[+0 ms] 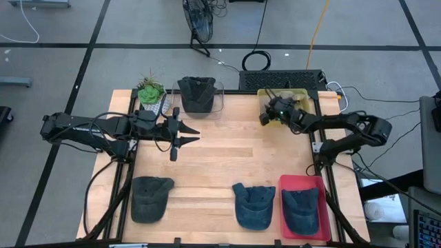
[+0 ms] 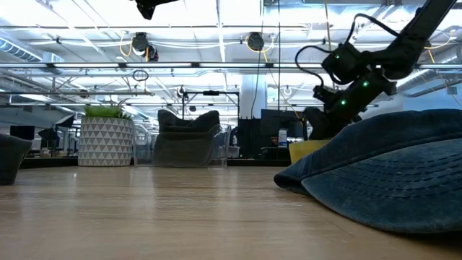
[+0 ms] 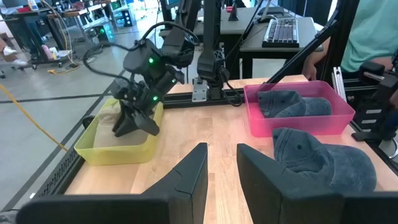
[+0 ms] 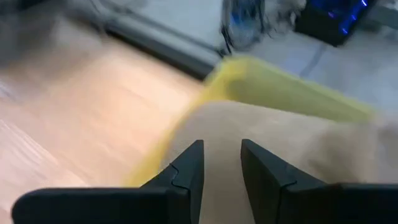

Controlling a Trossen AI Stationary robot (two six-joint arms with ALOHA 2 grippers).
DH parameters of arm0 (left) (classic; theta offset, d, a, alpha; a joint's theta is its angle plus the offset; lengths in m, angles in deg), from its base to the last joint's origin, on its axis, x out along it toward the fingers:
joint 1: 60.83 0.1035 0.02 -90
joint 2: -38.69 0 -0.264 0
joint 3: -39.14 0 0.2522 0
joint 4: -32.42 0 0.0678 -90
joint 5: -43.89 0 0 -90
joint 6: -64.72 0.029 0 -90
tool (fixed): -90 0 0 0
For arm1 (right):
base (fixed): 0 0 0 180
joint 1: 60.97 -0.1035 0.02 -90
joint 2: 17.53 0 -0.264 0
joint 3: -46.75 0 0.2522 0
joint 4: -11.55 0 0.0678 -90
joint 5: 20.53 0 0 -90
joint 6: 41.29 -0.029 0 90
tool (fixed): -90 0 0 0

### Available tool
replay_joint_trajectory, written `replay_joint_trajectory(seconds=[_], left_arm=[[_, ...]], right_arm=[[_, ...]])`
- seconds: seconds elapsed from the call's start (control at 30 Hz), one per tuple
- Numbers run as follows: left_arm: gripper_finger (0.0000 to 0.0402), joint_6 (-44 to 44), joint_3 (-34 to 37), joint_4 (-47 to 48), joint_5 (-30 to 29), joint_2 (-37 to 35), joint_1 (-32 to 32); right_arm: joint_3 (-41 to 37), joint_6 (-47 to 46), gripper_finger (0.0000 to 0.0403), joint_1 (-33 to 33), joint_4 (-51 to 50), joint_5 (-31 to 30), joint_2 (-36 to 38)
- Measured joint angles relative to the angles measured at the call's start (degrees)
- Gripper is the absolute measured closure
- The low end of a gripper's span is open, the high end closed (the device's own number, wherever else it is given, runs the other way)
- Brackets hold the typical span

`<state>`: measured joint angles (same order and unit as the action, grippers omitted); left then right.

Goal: Pick & Place hat
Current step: Put the brown cap into the yellow bin

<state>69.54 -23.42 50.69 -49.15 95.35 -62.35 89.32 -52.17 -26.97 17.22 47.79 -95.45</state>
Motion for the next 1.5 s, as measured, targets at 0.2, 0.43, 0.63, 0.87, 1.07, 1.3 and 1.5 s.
replay_joint_trajectory(seconds=[0.2, 0.43, 0.63, 0.87, 1.07, 1.3, 1.5], left_arm=[[0.0304, -0.4, 0.0, -0.2, 0.0, 0.7, 0.0], [0.0304, -0.2, 0.0, -2.0, 0.0, 3.1, 0.0], [0.0304, 0.3, 0.0, -4.6, 0.0, 5.3, 0.0], [0.0304, 1.1, 0.0, -5.3, -0.1, 5.9, 0.8], [0.0304, 0.8, 0.0, -5.2, -0.1, 5.9, 1.6], [0.0304, 0.7, 0.0, -5.1, -0.1, 5.9, 1.7], [0.0304, 0.4, 0.0, -5.1, 0.0, 5.9, 1.7]], right_arm=[[0.1, 2.7, 0.0319, 0.0, -5.9, -2.7, 2.4], [0.1, 2.6, 0.0319, 0.1, -5.9, -3.7, 2.8], [-0.7, 2.6, 0.0319, 0.0, -6.1, 0.8, 2.5], [-0.8, 3.0, 0.0319, 0.0, -6.3, 1.7, 2.6], [-0.9, 3.8, 0.0319, 0.0, -6.3, -2.3, 8.1], [-0.9, -0.2, 0.0319, -0.4, -15.7, -2.3, 18.8], [-1.8, -0.9, 0.0312, 0.0, -20.9, -2.4, 21.7]])
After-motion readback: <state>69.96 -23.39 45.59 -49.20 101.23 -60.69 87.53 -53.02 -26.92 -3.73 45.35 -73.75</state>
